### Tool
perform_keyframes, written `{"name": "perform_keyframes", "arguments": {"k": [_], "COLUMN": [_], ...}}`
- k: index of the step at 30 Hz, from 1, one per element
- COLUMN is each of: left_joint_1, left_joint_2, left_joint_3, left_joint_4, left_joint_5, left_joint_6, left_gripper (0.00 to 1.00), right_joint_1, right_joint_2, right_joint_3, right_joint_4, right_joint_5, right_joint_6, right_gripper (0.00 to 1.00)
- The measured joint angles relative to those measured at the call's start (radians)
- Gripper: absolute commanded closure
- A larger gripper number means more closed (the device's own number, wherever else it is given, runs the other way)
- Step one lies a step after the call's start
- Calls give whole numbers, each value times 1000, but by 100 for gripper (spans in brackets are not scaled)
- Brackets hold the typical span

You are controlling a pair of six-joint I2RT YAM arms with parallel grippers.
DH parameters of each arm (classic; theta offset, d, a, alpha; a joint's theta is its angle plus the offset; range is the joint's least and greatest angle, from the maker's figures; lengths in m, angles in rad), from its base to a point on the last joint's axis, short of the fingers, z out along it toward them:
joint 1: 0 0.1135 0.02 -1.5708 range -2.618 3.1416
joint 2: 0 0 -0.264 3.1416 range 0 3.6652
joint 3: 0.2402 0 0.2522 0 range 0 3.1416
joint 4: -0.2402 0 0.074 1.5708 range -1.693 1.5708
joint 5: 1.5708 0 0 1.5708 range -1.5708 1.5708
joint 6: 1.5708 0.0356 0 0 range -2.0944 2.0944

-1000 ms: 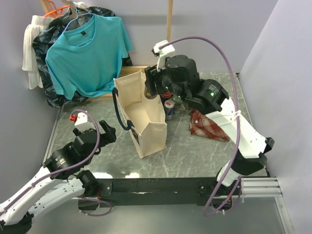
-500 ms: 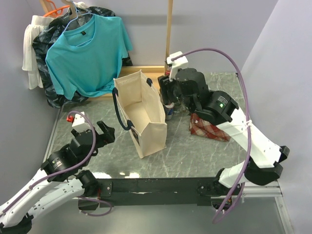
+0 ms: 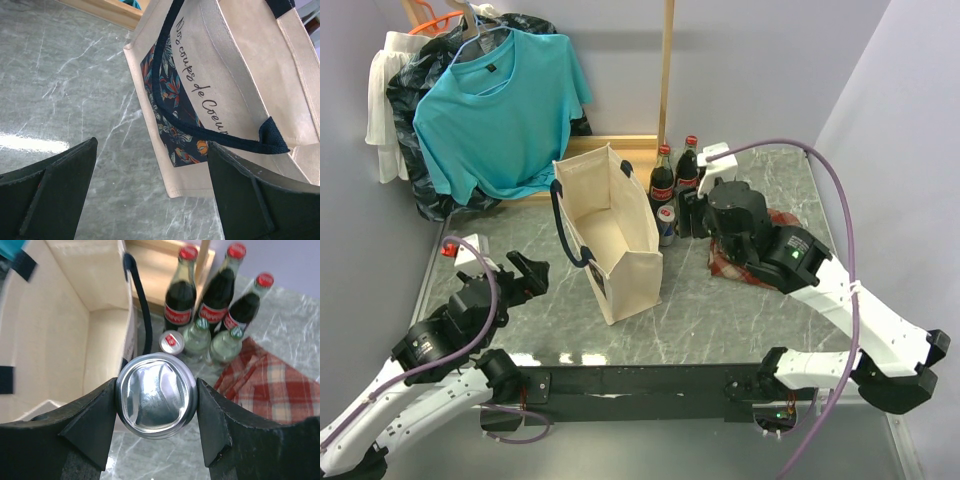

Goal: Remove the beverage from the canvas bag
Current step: Place the drink at the center of the board.

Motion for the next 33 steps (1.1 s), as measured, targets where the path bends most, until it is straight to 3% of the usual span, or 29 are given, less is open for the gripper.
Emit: {"name": "perform_keyframes", "arguments": {"k": [22,33], "left_joint_1": [0,0], "left_joint_2": [-12,-12], "left_joint_3": [0,0], "left_joint_4": [0,0], "left_joint_5": [1,2], "left_joint_6": [-7,-7], "left_gripper": [4,4], "right_joint_1": [-204,-255], "right_joint_2": [-75,3], "right_joint_3": [-390,-447], "right_joint_4": [187,315], "right_joint_5": [-96,-121], "right_joint_6": [56,55], "right_gripper": [100,100]}}
